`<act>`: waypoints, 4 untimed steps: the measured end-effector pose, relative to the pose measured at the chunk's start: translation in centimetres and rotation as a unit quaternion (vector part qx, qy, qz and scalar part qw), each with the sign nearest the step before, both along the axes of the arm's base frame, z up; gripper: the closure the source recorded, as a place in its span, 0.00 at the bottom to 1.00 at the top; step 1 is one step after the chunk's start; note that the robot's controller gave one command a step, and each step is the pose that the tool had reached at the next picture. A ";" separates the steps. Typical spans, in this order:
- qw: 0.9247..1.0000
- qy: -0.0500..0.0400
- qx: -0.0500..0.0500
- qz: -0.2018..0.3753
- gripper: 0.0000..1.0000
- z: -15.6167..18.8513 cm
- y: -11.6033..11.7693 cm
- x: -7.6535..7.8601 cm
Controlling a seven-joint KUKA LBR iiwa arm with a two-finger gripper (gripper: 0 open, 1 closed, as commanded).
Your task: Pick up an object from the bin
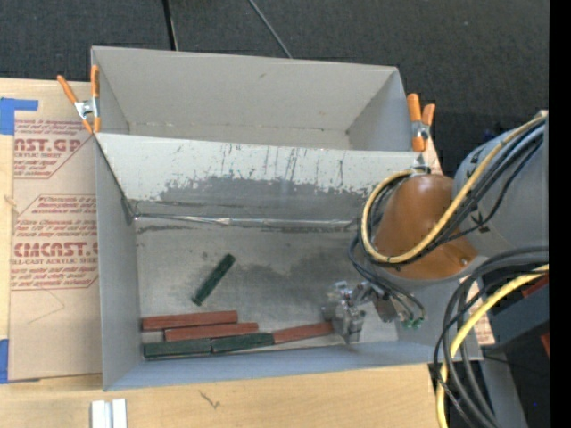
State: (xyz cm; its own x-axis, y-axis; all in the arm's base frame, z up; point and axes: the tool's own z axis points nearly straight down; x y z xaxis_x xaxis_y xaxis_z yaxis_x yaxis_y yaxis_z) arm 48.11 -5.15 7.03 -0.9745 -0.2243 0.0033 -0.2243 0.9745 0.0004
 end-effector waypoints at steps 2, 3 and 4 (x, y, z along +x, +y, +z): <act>1.000 -0.008 0.000 0.000 0.00 0.1 0.1 0.4; 0.996 0.001 0.000 0.085 1.00 0.0 3.4 0.2; 0.996 -0.008 0.001 0.085 0.00 0.0 3.5 0.5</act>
Offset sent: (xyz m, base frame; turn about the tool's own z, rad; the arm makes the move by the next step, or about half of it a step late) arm 0.0000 0.0000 0.0000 0.0000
